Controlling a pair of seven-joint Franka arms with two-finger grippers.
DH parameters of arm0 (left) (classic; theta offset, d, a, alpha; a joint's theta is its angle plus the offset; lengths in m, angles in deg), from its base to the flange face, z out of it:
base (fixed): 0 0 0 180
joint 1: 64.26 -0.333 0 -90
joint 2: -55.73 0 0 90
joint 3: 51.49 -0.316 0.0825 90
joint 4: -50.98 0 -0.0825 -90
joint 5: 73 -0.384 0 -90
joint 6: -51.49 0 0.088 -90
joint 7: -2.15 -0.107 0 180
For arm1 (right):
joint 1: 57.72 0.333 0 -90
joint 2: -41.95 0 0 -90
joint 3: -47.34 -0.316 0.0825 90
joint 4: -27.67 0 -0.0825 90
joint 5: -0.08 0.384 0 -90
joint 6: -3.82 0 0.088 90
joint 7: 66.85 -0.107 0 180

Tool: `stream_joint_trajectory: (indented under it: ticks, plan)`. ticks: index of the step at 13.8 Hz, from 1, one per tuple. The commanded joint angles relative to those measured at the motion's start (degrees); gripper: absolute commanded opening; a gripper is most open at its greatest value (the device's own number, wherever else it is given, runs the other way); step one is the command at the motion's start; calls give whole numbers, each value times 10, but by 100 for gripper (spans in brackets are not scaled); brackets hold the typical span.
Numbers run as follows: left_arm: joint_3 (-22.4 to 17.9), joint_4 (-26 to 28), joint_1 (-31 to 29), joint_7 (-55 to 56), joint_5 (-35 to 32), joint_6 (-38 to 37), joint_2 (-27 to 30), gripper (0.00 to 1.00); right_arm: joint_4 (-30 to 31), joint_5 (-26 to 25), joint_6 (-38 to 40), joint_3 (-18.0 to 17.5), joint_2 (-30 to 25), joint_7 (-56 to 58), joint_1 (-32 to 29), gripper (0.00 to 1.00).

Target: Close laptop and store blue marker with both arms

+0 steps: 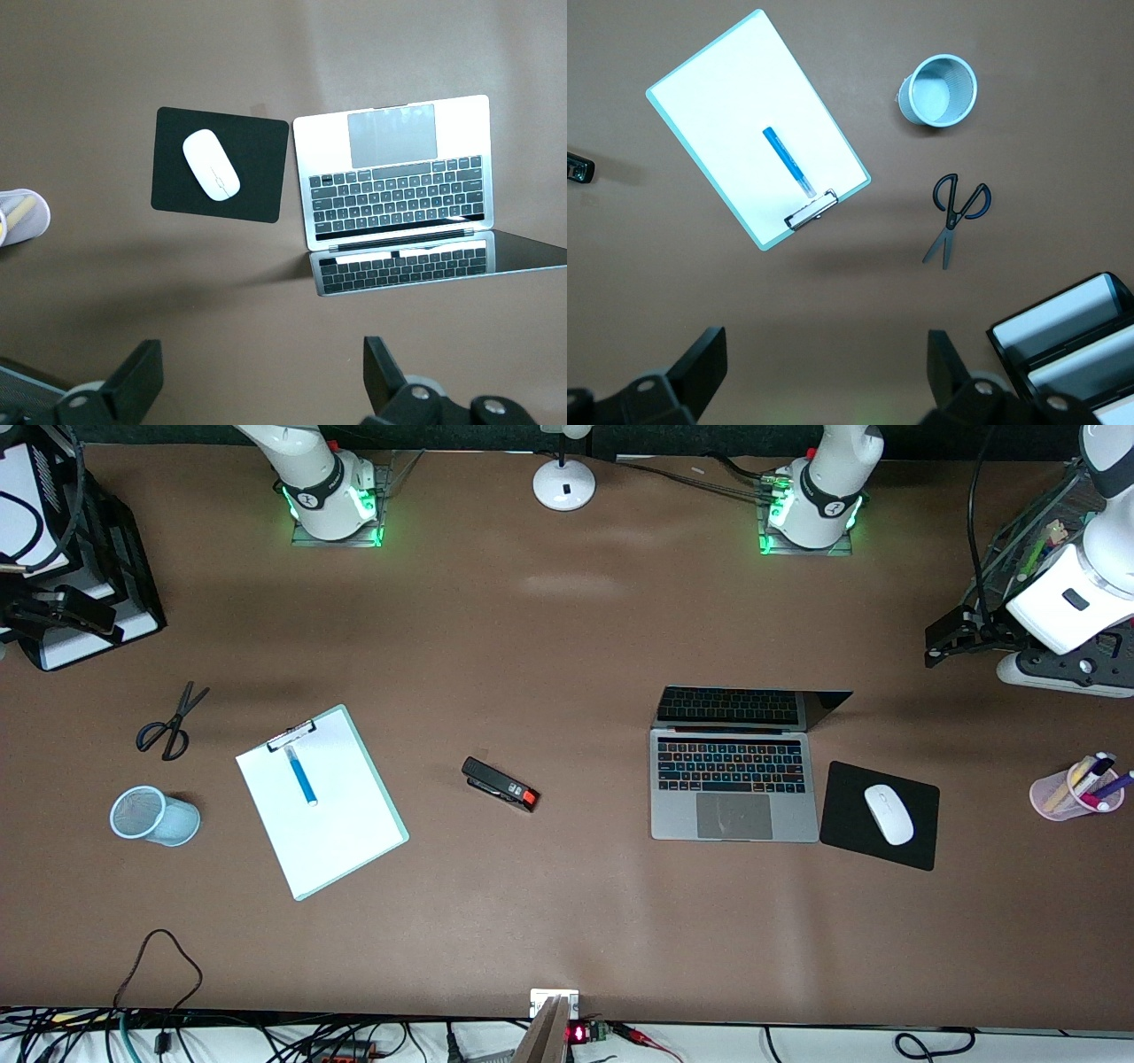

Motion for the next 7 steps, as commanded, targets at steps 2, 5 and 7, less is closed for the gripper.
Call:
stream_joint_trajectory:
  ticks: [2,5,7]
  plan:
    - [1,-12,-1,-12,-9,-6,-2,100,1,8,14,-4,-13,2,-3,100]
    - [0,-12,-1,-7,-8,-5,-3,100,1,8,9,-5,-7,2,-2,100]
    - [0,-14,0,-5,-7,-13,-6,100,1,8,8,-5,4,4,3,100]
